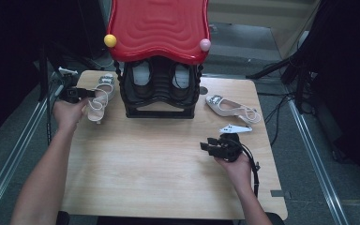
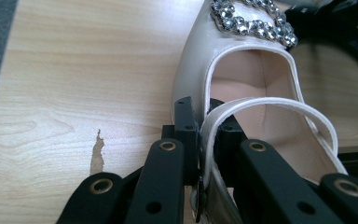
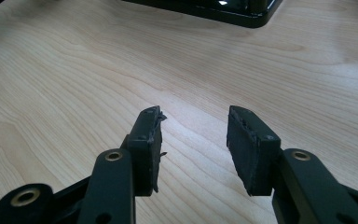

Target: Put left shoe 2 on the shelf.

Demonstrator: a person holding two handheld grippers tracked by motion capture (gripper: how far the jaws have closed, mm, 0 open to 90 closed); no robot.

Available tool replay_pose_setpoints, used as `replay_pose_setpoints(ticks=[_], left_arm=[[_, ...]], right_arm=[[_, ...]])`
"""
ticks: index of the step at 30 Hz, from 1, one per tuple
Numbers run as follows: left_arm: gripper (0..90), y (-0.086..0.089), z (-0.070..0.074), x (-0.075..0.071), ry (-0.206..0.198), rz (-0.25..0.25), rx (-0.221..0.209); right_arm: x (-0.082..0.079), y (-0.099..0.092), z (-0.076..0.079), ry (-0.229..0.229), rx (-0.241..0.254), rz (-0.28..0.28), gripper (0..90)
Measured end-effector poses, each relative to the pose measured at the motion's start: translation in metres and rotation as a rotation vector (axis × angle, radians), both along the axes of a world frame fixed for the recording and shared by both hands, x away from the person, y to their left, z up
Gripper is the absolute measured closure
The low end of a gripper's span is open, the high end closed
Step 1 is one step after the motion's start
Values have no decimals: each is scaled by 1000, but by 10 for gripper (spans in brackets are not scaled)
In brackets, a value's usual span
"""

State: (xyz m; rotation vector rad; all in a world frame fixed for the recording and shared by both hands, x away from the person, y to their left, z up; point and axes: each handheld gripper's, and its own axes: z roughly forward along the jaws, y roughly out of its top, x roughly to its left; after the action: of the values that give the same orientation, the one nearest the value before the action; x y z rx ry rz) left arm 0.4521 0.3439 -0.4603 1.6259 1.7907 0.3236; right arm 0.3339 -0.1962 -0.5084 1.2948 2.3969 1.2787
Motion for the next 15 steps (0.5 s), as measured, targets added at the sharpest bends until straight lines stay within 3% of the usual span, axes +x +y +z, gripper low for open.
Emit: replay_pose_setpoints(ticks=[15], left_arm=[[844,2,73,-6,-31,-20,3]], right_arm=[[8,10,3,-10,-17,29,559]])
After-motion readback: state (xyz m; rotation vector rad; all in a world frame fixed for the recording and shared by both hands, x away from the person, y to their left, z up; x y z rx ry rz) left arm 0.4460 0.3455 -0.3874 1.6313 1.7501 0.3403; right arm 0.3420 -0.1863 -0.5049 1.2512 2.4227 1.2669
